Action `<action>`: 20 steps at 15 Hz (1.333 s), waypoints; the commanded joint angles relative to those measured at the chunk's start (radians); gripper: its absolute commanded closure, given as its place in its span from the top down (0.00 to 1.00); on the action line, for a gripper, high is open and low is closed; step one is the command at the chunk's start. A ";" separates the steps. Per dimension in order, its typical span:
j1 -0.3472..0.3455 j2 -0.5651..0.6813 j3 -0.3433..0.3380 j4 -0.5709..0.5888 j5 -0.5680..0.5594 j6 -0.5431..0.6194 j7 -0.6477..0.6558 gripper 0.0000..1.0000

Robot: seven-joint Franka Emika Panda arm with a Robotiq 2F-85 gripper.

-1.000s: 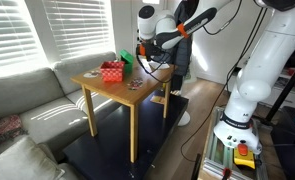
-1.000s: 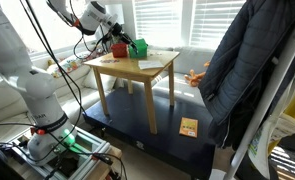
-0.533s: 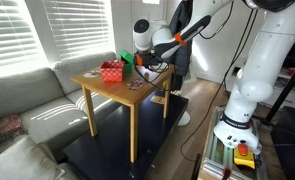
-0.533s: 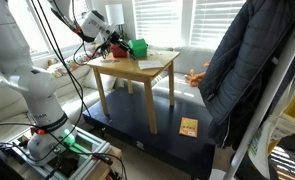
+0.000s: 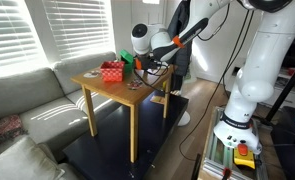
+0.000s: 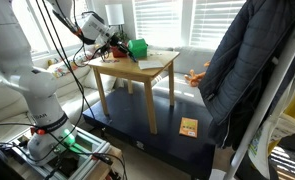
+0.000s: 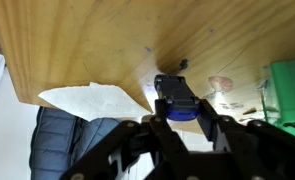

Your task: Flip the toy car over

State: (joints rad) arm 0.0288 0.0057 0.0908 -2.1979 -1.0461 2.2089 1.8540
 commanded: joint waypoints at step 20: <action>0.017 -0.177 -0.033 -0.052 0.764 0.042 -0.788 1.00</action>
State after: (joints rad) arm 0.0308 -0.0843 0.0673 -2.2105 -0.4638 2.3158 1.2631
